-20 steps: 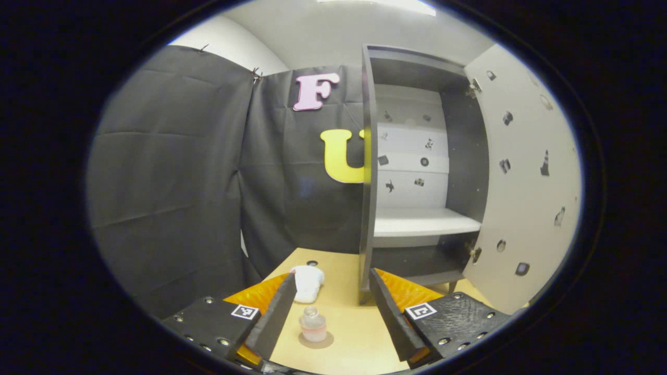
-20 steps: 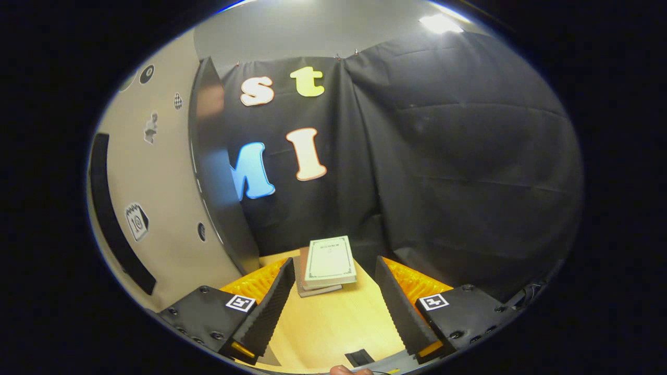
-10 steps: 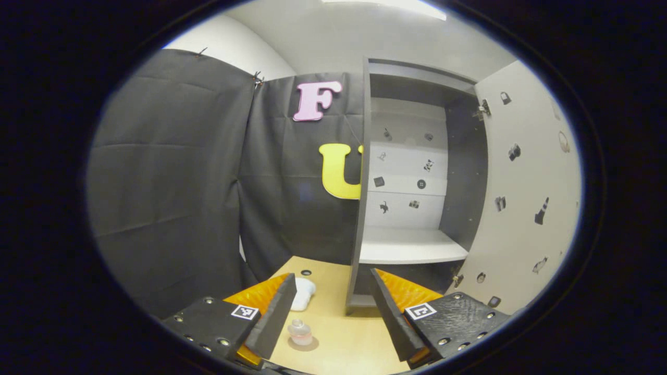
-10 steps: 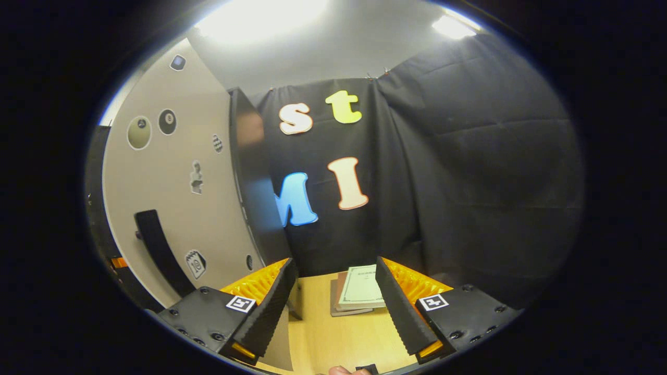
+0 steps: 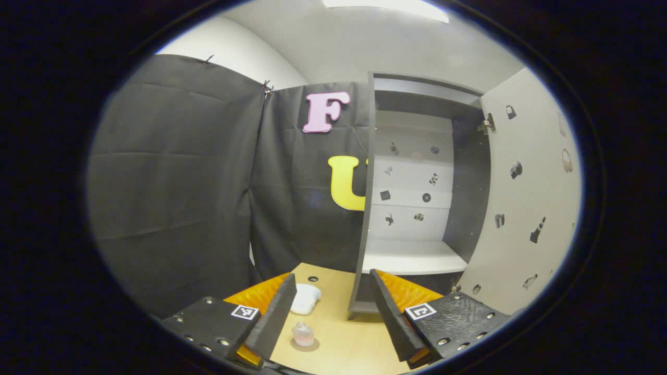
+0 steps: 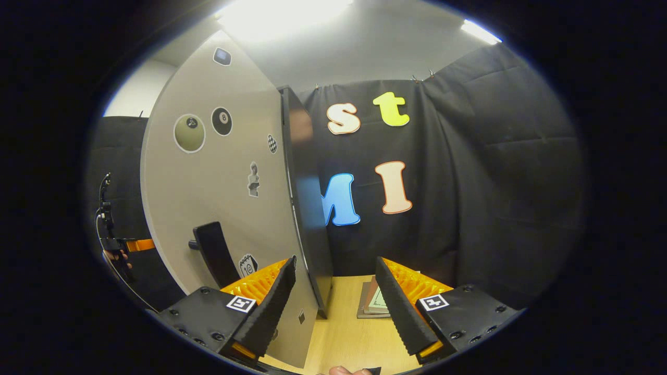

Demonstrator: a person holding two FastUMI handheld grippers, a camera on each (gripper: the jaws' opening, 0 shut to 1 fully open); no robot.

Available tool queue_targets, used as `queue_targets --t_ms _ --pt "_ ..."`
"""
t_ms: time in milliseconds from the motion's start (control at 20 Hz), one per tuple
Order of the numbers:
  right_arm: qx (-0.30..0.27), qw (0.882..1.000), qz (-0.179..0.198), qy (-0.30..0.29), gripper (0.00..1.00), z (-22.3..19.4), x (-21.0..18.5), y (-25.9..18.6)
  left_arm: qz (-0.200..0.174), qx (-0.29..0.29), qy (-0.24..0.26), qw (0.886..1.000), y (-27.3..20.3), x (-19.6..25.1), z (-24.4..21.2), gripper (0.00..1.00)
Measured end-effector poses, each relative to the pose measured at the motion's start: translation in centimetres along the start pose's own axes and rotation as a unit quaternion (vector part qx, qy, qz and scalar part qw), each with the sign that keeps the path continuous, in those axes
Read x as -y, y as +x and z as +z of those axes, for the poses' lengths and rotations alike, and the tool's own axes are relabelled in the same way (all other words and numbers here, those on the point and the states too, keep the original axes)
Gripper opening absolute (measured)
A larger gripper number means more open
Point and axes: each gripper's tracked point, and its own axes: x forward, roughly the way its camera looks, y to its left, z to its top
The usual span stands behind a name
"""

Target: Open the cabinet door with the right hand, grasp the bottle in the cabinet with the left hand and place it on the coaster, then close the cabinet door with the right hand.

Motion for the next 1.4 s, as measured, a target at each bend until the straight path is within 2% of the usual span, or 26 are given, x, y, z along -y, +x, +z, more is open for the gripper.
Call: queue_targets --t_ms 150,400,600,800,1050,1400 --pt "-0.005 1.000 0.008 -0.002 0.98 -0.3 -2.1 0.0 -0.010 -0.005 -0.013 1.000 0.8 -0.3 -0.3 0.88" --pt "-0.007 0.999 -0.038 -0.020 0.97 -0.2 -2.7 -0.6 -0.025 -0.010 -0.018 0.999 3.0 -3.4 -1.2 0.85" --pt "-0.001 0.998 -0.067 0.002 0.96 -0.4 -4.9 -1.1 -0.032 -0.006 -0.008 0.999 4.1 -6.5 -0.9 0.85" --pt "0.003 0.998 -0.064 0.027 0.96 -0.9 -8.6 -1.5 -0.040 -0.010 0.008 0.999 5.0 -8.9 -1.3 0.85" --pt "0.003 0.998 -0.050 0.030 0.96 -1.6 -13.6 -0.9 -0.060 -0.018 -0.002 0.998 6.2 -10.6 -2.2 0.85" --pt "-0.003 0.999 -0.017 0.035 0.97 -2.4 -19.6 1.8 -0.069 -0.024 0.007 0.997 8.0 -12.6 -3.5 0.85"
